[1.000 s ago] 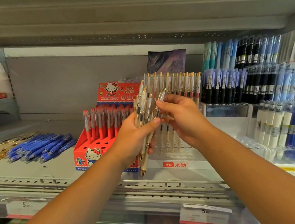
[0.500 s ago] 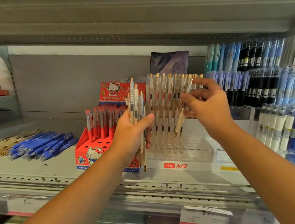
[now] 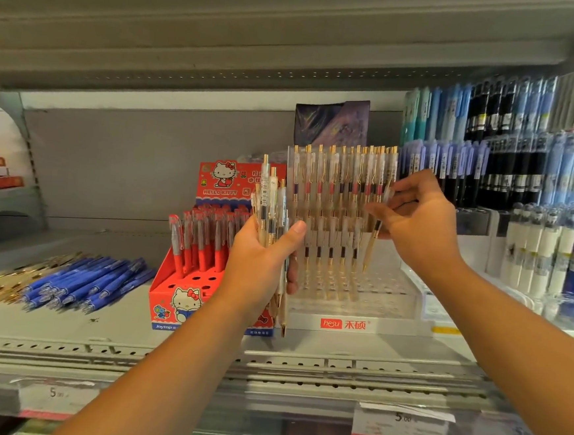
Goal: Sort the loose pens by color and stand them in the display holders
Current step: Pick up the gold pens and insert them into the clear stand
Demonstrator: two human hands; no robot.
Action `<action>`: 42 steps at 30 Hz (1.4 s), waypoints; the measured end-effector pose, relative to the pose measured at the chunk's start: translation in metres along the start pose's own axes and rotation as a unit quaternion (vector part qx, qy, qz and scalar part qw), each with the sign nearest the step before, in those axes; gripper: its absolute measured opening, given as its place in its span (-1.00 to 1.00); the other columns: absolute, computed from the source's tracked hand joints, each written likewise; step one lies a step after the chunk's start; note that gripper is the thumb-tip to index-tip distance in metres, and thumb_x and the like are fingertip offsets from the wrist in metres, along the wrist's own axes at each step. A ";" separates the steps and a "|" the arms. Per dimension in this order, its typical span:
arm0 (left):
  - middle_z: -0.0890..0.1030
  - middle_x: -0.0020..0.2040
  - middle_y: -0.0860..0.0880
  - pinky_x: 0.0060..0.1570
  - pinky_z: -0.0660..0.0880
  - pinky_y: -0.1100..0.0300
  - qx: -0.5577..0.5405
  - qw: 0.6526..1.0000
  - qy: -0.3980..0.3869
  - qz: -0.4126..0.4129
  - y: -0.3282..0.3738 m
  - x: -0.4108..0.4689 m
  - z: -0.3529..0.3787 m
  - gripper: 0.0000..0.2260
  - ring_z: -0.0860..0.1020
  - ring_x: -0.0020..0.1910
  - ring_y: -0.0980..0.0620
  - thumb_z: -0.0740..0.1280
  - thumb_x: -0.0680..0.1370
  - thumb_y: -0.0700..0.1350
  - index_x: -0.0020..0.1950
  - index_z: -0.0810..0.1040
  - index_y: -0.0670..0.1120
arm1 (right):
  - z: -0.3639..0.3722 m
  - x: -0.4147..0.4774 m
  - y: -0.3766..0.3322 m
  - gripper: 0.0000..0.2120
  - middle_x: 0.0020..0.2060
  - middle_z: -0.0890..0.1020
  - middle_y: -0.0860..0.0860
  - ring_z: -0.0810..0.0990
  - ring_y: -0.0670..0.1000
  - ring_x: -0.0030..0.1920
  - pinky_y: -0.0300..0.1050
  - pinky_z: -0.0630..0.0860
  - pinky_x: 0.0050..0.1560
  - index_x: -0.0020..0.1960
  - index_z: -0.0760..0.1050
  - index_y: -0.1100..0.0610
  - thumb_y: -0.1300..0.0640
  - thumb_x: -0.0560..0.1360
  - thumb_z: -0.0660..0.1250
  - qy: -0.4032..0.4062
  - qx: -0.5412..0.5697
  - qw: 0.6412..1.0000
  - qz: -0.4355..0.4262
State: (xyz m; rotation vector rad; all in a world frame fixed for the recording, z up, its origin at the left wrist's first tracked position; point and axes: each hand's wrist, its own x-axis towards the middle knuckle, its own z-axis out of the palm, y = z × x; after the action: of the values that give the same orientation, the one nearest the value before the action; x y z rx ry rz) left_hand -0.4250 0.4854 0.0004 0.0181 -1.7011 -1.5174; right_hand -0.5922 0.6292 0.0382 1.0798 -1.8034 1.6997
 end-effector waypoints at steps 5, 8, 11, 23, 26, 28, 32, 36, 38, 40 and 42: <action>0.53 -0.33 -0.09 -0.47 0.45 0.14 -0.007 1.000 -0.008 -0.001 -0.001 -0.001 -0.001 -0.90 0.44 -0.46 -0.04 0.39 0.56 -0.01 0.03 0.53 0.03 | 0.005 -0.003 0.005 -0.71 -0.23 0.55 0.02 0.62 0.03 -0.21 -0.07 0.65 -0.37 -0.01 0.41 0.06 0.18 0.43 0.51 -0.034 -0.036 0.999 -0.004; 0.53 -0.32 -0.09 -0.47 0.45 0.14 -0.008 1.000 -0.015 0.000 -0.001 -0.001 -0.001 -0.87 0.44 -0.46 -0.03 0.40 0.55 -0.01 0.05 0.54 0.01 | 0.005 -0.002 0.007 -0.75 -0.17 0.55 -0.01 0.63 -0.01 -0.17 -0.14 0.64 -0.36 0.03 0.43 0.10 0.20 0.46 0.47 -0.049 -0.048 0.998 -0.003; 0.53 -0.32 -0.10 -0.47 0.45 0.13 -0.010 1.000 -0.017 -0.002 -0.002 -0.001 -0.002 -0.86 0.44 -0.45 -0.05 0.41 0.55 -0.01 0.06 0.54 0.01 | 0.007 -0.002 0.010 -0.79 -0.01 0.57 0.02 0.66 0.04 -0.10 -0.07 0.67 -0.29 0.06 0.45 0.10 0.25 0.50 0.42 -0.076 -0.073 0.994 0.002; 0.51 -0.39 -0.09 -0.50 0.43 0.16 -0.013 1.000 -0.019 0.005 0.000 -0.002 0.000 -0.91 0.42 -0.49 -0.05 0.39 0.57 -0.05 0.03 0.52 0.00 | 0.011 -0.005 0.003 -0.80 -0.06 0.58 0.12 0.63 0.13 -0.17 0.12 0.65 -0.16 0.04 0.48 0.17 0.22 0.48 0.45 -0.119 -0.208 0.970 0.026; 0.49 -0.38 -0.10 -0.51 0.43 0.15 -0.012 1.000 -0.021 0.005 0.001 -0.003 0.001 -0.86 0.41 -0.49 -0.07 0.40 0.56 -0.08 0.06 0.49 -0.05 | 0.009 -0.006 0.002 -0.79 -0.14 0.57 0.13 0.64 0.12 -0.24 0.12 0.65 -0.22 0.03 0.41 0.17 0.25 0.50 0.43 -0.139 -0.222 0.963 0.062; 0.49 -0.38 -0.10 -0.50 0.43 0.15 -0.012 1.000 -0.021 0.003 0.001 -0.003 0.001 -0.86 0.41 -0.49 -0.07 0.40 0.56 -0.08 0.06 0.49 -0.05 | 0.007 -0.009 0.002 -0.80 -0.16 0.58 0.10 0.62 0.10 -0.25 0.09 0.64 -0.23 0.02 0.40 0.15 0.21 0.51 0.42 -0.137 -0.238 0.961 0.045; 0.52 -0.36 -0.08 -0.51 0.43 0.15 -0.024 0.999 -0.023 -0.010 0.001 -0.004 0.001 -0.91 0.42 -0.49 -0.06 0.38 0.58 -0.12 0.02 0.50 -0.07 | 0.006 -0.015 0.000 -0.80 -0.07 0.55 0.01 0.55 0.04 -0.17 -0.02 0.56 -0.21 0.08 0.45 0.08 0.06 0.52 0.40 -0.066 -0.285 0.956 -0.029; 0.57 -0.30 -0.09 -0.51 0.42 0.16 -0.036 0.999 -0.023 -0.019 0.000 -0.003 0.001 -0.96 0.44 -0.48 -0.05 0.36 0.57 -0.17 -0.03 0.52 -0.04 | 0.013 -0.020 -0.024 -0.84 -0.08 0.54 -0.09 0.53 -0.10 -0.17 -0.26 0.48 -0.24 0.10 0.49 0.02 0.10 0.52 0.36 -0.062 -0.164 0.982 -0.069; 0.59 -0.28 -0.10 -0.51 0.42 0.16 -0.032 0.999 -0.030 -0.016 0.000 -0.003 0.002 -0.95 0.45 -0.48 -0.05 0.37 0.56 -0.15 -0.03 0.56 0.00 | 0.019 -0.028 -0.039 -0.83 -0.09 0.56 -0.12 0.58 -0.06 -0.20 -0.31 0.50 -0.34 0.09 0.51 -0.02 0.15 0.53 0.37 -0.157 -0.026 0.987 -0.029; 0.60 -0.28 -0.08 -0.52 0.42 0.17 -0.027 0.999 -0.040 -0.012 0.001 -0.003 0.002 -0.93 0.45 -0.48 -0.05 0.38 0.56 -0.15 -0.03 0.58 0.03 | 0.024 -0.036 -0.051 -0.77 -0.04 0.59 -0.08 0.63 -0.03 -0.23 -0.25 0.52 -0.40 0.15 0.55 -0.03 0.19 0.52 0.38 -0.244 0.093 0.965 0.031; 0.62 -0.27 -0.09 -0.53 0.42 0.18 -0.021 0.999 -0.046 -0.006 0.003 -0.004 0.003 -0.92 0.46 -0.48 -0.04 0.39 0.56 -0.16 -0.05 0.59 0.03 | 0.028 -0.041 -0.059 -0.77 -0.04 0.62 -0.04 0.65 -0.08 -0.26 -0.19 0.53 -0.39 0.12 0.58 -0.05 0.20 0.52 0.39 -0.283 0.159 0.943 0.075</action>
State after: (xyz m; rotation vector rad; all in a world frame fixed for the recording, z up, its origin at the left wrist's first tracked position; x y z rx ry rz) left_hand -0.4226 0.4903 0.0005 -0.0647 -1.7437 -1.5842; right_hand -0.5166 0.6150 0.0400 1.7531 -2.0225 1.9580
